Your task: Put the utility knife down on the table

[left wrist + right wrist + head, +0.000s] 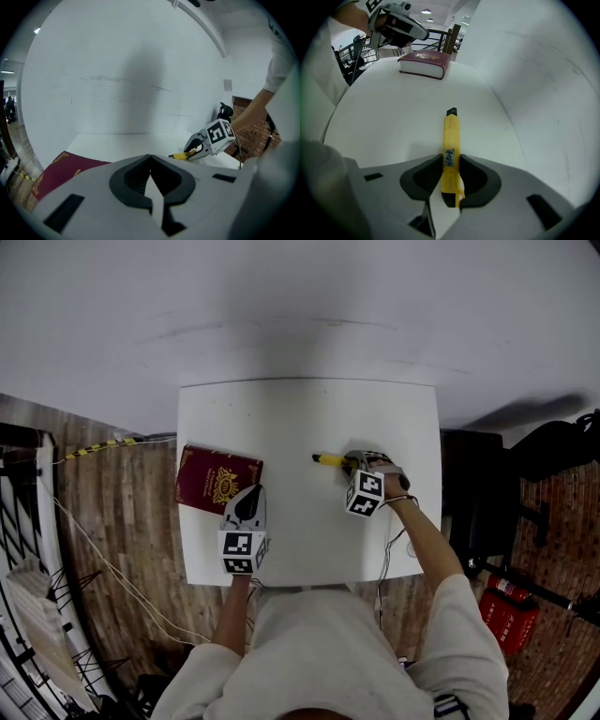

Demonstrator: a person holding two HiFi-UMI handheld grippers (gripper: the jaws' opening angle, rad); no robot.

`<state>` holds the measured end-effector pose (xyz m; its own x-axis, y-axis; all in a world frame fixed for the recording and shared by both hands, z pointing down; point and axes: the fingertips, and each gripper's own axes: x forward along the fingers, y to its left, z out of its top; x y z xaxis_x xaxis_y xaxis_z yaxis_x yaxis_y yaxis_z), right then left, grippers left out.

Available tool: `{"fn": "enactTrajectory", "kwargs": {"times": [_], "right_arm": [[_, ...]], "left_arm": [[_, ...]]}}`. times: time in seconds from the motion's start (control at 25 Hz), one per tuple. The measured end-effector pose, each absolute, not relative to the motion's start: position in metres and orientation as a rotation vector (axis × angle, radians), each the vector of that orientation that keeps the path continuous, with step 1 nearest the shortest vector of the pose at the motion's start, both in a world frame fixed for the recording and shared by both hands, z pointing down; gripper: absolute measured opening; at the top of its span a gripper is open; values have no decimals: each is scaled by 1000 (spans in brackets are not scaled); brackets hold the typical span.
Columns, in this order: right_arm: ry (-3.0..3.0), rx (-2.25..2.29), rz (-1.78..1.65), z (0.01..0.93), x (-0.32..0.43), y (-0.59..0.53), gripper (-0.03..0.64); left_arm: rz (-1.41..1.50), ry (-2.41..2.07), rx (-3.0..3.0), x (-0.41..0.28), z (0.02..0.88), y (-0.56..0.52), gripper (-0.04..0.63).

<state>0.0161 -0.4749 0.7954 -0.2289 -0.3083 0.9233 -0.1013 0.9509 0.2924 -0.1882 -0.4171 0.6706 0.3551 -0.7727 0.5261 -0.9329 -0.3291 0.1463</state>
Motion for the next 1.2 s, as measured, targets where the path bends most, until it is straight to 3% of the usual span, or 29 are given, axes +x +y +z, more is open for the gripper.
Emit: {"fn": "enactTrajectory", "kwargs": {"times": [0.36,0.52,1.2], "right_arm": [[-1809,310,-181,793,17,-476,121],[-1833,356,-136,788,17,-476,161],[-2024,721,59,723,33,-443,6]], "left_arm": [[509,-1492,2206,-188,665,-413,6],[507,-1495,2210,-189,664,-410,6],[515,-1500,2277,-176,642,-392,7]]}}
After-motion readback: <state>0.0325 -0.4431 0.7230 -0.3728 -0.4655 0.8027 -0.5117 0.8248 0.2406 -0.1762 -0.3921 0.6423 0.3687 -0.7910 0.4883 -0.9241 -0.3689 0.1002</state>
